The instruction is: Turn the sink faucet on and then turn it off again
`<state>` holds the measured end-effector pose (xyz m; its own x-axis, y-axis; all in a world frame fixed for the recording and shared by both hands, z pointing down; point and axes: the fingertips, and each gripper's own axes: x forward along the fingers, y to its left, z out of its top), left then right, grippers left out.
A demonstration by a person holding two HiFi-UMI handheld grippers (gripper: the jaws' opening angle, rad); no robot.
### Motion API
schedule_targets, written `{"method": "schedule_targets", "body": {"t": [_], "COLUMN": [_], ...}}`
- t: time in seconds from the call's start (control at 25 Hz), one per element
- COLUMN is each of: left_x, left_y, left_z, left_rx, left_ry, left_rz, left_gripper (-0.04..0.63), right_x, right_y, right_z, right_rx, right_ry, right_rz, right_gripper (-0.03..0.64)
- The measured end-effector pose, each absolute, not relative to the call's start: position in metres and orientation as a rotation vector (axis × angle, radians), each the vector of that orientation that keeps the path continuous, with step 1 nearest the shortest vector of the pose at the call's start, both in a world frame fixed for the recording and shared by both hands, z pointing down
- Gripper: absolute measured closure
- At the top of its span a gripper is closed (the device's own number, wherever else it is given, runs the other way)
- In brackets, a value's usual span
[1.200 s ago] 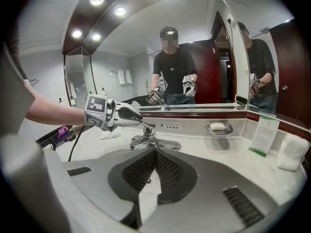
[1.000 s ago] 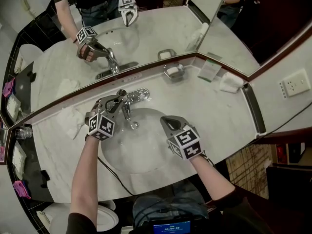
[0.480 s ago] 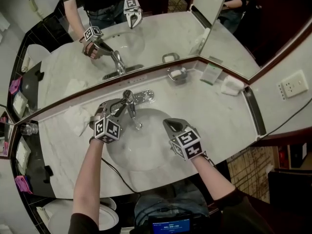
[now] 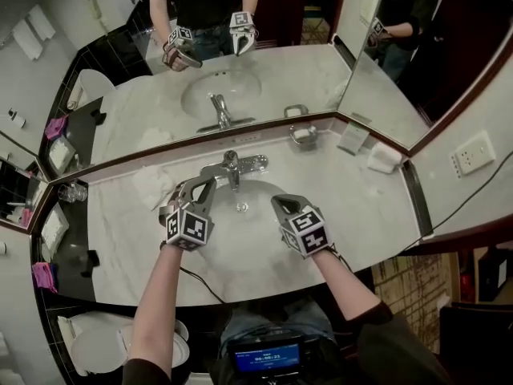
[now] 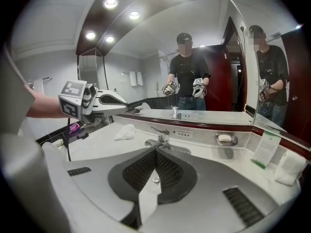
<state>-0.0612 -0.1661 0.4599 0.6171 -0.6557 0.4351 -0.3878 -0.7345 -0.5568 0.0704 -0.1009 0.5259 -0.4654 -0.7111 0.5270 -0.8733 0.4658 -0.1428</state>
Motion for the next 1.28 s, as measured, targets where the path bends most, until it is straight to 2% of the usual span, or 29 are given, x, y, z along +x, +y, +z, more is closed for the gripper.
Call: {"method": "schedule_targets", "body": {"t": [0.28,0.68,1.28], "left_x": [-0.079,-0.107,-0.120], "left_y": [-0.109,-0.055,-0.035], "left_z": [0.430,0.436,0.458], "left_rx": [-2.706,-2.986,-3.001], "left_ry": [1.116,1.357,1.365], "left_rz": [-0.747,-0.562,-0.590], "left_gripper": [0.595,0.595,0.595], "right_x": [0.072,0.077,0.064], "right_y": [-0.084,-0.068,-0.061], "right_z": [0.504,0.494,0.495], "right_rx": [1.308,1.330,1.317], "right_ry": [-2.353,-2.367,-2.364], "right_rz": [0.499,0.483,0.471], "right_gripper": [0.595,0.595,0.595]}}
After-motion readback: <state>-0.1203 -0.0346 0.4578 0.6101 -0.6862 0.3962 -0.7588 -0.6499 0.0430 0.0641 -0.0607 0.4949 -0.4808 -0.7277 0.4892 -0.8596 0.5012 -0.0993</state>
